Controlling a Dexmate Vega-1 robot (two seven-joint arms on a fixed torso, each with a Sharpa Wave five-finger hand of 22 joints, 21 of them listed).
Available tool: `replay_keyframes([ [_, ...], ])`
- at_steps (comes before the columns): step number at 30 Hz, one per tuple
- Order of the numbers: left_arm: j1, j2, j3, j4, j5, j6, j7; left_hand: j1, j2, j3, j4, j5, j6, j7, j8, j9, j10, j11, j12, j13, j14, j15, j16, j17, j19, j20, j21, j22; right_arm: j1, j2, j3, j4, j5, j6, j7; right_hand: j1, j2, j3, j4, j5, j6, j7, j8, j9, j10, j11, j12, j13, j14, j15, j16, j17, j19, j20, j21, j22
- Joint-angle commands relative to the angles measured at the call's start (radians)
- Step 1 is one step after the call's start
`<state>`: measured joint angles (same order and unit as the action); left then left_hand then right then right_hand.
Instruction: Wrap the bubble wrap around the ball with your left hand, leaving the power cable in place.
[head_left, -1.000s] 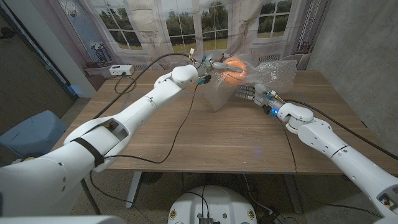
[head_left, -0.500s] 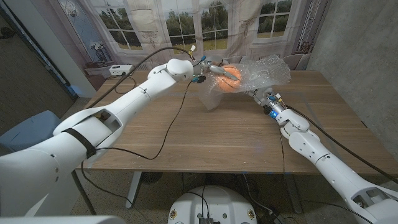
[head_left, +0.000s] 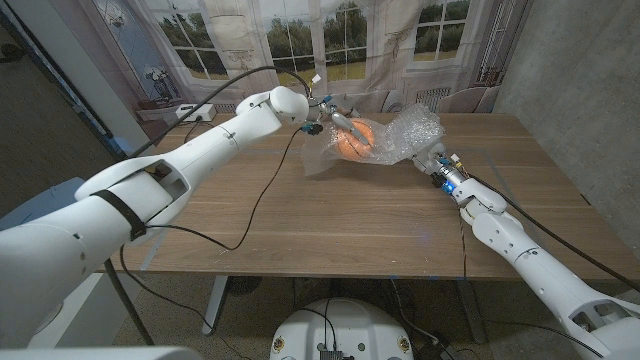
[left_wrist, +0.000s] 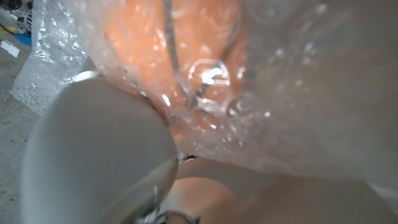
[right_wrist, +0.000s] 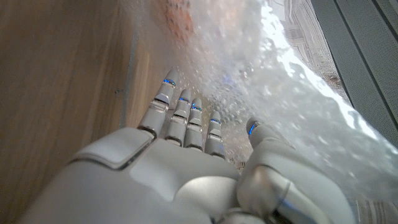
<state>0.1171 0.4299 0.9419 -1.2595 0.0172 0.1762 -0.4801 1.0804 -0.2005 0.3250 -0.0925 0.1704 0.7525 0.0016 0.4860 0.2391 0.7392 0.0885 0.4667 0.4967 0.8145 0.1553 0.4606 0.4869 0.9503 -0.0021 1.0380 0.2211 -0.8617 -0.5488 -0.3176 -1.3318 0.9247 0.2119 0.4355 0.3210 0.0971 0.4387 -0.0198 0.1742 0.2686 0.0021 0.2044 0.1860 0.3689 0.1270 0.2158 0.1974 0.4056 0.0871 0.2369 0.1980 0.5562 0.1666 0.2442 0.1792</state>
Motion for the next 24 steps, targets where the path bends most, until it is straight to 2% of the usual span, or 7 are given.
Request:
replay_keyframes([
  [1, -0.026, -0.042, 0.105, 0.101, 0.114, 0.033, -0.064, 0.318, 0.326, 0.087, -0.063, 0.004, 0.118, 0.063, 0.002, 0.004, 0.141, -0.141, -0.004, 0.051, 0.368, -0.387, 0.002, 0.004, -0.032, -0.211, 0.012, 0.003, -0.035, -0.079, 0.017, -0.047, 0.019, -0.099, -0.008, -0.006, 0.01, -0.004, -0.003, 0.003, 0.015, 0.002, 0.004, 0.0, 0.015, 0.003, 0.006, 0.004, 0.012, 0.006, 0.007, 0.004, 0.012, -0.001, 0.006, 0.003],
  [9, -0.024, -0.113, 0.131, 0.266, 0.101, -0.031, -0.107, 0.319, 0.325, 0.089, -0.066, 0.004, 0.115, 0.066, 0.0, 0.005, 0.146, -0.135, -0.01, 0.049, 0.363, -0.387, -0.005, 0.005, -0.039, -0.211, 0.023, 0.002, -0.08, -0.118, 0.043, -0.112, -0.002, -0.099, -0.08, -0.01, 0.013, -0.004, -0.002, 0.004, 0.019, 0.008, 0.004, 0.0, 0.018, 0.008, 0.005, 0.005, 0.015, 0.01, 0.006, 0.004, 0.012, -0.008, 0.004, 0.003],
  [12, -0.026, -0.122, 0.143, 0.286, 0.114, -0.035, -0.11, 0.319, 0.326, 0.091, -0.067, 0.005, 0.113, 0.068, 0.0, 0.008, 0.143, -0.135, -0.014, 0.05, 0.362, -0.387, -0.007, 0.004, -0.042, -0.211, 0.028, 0.001, -0.098, -0.133, 0.051, -0.145, -0.026, -0.088, -0.123, -0.009, 0.013, -0.004, -0.003, 0.004, 0.02, 0.007, 0.003, 0.0, 0.018, 0.008, 0.004, 0.005, 0.007, 0.011, 0.002, 0.004, 0.001, -0.014, -0.001, 0.003],
  [17, -0.02, -0.099, 0.163, 0.217, 0.168, 0.015, -0.084, 0.32, 0.327, 0.092, -0.068, 0.005, 0.106, 0.066, -0.001, 0.014, 0.14, -0.135, -0.018, 0.054, 0.365, -0.387, -0.008, 0.006, -0.045, -0.211, 0.037, -0.001, -0.122, -0.14, 0.056, -0.192, -0.093, -0.035, -0.204, -0.006, 0.016, -0.004, -0.01, 0.004, 0.021, 0.009, 0.001, 0.0, 0.011, 0.003, -0.001, 0.005, -0.007, 0.009, -0.005, 0.004, -0.029, -0.017, -0.016, 0.003],
  [20, -0.017, -0.08, 0.185, 0.147, 0.225, 0.067, -0.061, 0.317, 0.331, 0.093, -0.065, 0.005, 0.095, 0.054, -0.002, 0.021, 0.131, -0.135, -0.023, 0.06, 0.378, -0.386, -0.002, 0.012, -0.049, -0.212, 0.046, -0.001, -0.129, -0.139, 0.053, -0.211, -0.134, 0.0, -0.24, -0.003, 0.017, -0.004, -0.015, 0.004, 0.022, 0.006, -0.001, 0.0, 0.005, -0.002, -0.005, 0.005, -0.015, 0.012, -0.009, 0.004, -0.04, -0.014, -0.021, 0.004],
  [21, -0.017, -0.074, 0.194, 0.122, 0.248, 0.089, -0.053, 0.317, 0.33, 0.093, -0.066, 0.006, 0.082, 0.043, -0.004, 0.028, 0.118, -0.143, -0.03, 0.066, 0.38, -0.386, -0.001, 0.016, -0.054, -0.213, 0.053, -0.001, -0.129, -0.139, 0.051, -0.214, -0.151, 0.015, -0.245, -0.002, 0.017, -0.004, -0.015, 0.004, 0.023, 0.004, 0.0, 0.0, 0.005, -0.003, -0.005, 0.005, -0.016, 0.011, -0.009, 0.004, -0.042, -0.014, -0.022, 0.004],
  [24, -0.011, -0.052, 0.227, 0.034, 0.333, 0.156, -0.023, 0.317, 0.33, 0.094, -0.069, 0.007, 0.058, 0.025, -0.017, 0.032, 0.068, -0.145, -0.048, 0.083, 0.388, -0.386, 0.001, 0.03, -0.065, -0.214, 0.076, 0.0, -0.136, -0.137, 0.049, -0.234, -0.194, 0.046, -0.288, -0.001, 0.017, -0.004, -0.018, 0.004, 0.024, 0.003, -0.001, 0.0, 0.004, -0.003, -0.006, 0.005, -0.019, 0.004, -0.011, 0.004, -0.046, -0.014, -0.024, 0.004],
])
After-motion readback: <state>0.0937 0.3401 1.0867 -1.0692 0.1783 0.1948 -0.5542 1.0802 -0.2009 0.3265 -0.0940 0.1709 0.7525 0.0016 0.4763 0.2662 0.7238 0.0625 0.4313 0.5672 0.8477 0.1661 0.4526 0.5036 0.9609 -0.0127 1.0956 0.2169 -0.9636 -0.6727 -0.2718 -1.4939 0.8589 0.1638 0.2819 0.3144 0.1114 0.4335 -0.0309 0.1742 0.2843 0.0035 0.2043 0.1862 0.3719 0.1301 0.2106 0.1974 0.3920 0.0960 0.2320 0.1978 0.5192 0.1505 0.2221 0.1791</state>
